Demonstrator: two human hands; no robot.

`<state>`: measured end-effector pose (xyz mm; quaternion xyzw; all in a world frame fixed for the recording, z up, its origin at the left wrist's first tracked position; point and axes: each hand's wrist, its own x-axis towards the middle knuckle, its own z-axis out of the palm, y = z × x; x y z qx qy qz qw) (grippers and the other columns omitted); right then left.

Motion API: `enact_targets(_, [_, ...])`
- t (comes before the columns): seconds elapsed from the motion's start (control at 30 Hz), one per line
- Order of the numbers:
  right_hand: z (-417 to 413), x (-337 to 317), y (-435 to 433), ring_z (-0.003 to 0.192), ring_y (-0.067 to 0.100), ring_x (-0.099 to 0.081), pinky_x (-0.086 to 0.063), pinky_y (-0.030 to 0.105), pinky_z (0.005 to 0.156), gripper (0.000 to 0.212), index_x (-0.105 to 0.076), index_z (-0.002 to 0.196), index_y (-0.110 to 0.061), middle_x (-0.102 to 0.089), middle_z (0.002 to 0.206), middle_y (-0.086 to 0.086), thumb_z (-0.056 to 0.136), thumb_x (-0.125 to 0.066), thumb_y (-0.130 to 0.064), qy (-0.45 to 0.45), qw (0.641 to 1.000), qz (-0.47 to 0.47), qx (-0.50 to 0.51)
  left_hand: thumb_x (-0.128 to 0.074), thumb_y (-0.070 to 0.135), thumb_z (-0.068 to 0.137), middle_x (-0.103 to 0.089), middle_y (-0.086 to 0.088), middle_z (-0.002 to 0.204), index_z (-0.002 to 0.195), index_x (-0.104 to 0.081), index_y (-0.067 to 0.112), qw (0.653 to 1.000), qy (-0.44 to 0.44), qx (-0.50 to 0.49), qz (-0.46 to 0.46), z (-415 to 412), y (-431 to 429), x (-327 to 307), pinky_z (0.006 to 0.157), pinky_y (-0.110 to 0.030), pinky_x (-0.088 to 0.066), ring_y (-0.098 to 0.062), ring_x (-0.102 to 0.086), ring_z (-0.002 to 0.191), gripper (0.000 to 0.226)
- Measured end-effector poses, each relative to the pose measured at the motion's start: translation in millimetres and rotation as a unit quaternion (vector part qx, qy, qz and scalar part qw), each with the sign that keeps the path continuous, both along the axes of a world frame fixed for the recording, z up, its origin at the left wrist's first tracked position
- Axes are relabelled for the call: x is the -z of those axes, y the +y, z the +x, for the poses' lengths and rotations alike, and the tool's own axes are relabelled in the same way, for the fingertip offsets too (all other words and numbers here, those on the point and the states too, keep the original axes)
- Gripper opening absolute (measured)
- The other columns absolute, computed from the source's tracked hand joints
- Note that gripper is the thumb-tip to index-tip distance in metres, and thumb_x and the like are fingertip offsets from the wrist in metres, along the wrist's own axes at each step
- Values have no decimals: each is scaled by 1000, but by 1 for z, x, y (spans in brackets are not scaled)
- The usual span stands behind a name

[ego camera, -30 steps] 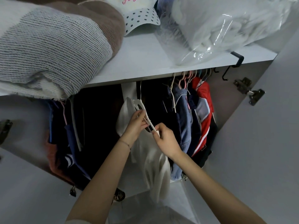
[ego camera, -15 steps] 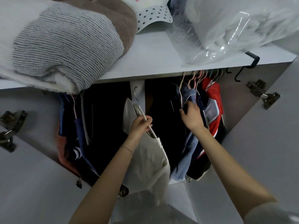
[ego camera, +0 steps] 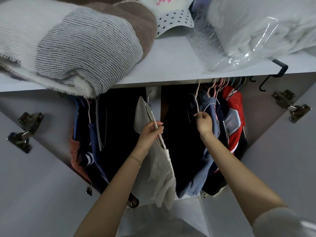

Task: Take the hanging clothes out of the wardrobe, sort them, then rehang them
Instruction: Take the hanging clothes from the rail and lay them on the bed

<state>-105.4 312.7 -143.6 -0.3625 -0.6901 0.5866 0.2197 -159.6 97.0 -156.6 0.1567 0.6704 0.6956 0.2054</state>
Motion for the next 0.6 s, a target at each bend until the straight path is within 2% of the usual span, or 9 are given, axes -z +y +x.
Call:
enact_targets(0.23, [13,-11,-28,55,6,-41,-34,23,56,26,-56,74,-18,-45,59,-5,94,-46,-6,70,996,54,-31,-56,7,97,-61,-1,84,94,-58,8,1000,8,4,-10,3,-2,-4,73,-16,-52,-11,-63,82,4])
enact_targets(0.33, [28,-12,-47,59,1,-48,-37,12,61,23,-56,74,-13,-53,63,-4,93,-46,-5,73,987,120,-81,-59,8,96,-62,-2,87,91,-58,10,1000,-10,-3,-6,5,4,-4,71,-14,-54,-12,-66,83,5])
enact_targets(0.4, [39,-5,-58,65,1,-54,-39,10,68,24,-56,75,-13,-60,65,-4,96,-46,-7,62,982,147,-103,-60,9,95,-62,-4,86,91,-56,6,1000,-25,-9,-6,5,10,-1,71,-15,-55,-14,-66,83,6])
enact_targets(0.47, [47,3,-66,69,5,-61,-45,15,73,24,-56,80,-14,-67,68,-4,100,-44,-9,38,979,158,-123,-61,10,94,-61,-6,86,92,-54,4,999,-28,-5,-14,4,15,2,73,-18,-56,-17,-67,86,9])
enact_targets(0.6, [58,14,-81,74,18,-70,-53,39,81,22,-54,88,-10,-72,75,-2,103,-38,-10,-25,972,150,-178,-63,10,93,-60,-5,79,79,-51,11,999,-31,9,-28,6,24,7,81,-31,-55,-28,-65,93,18])
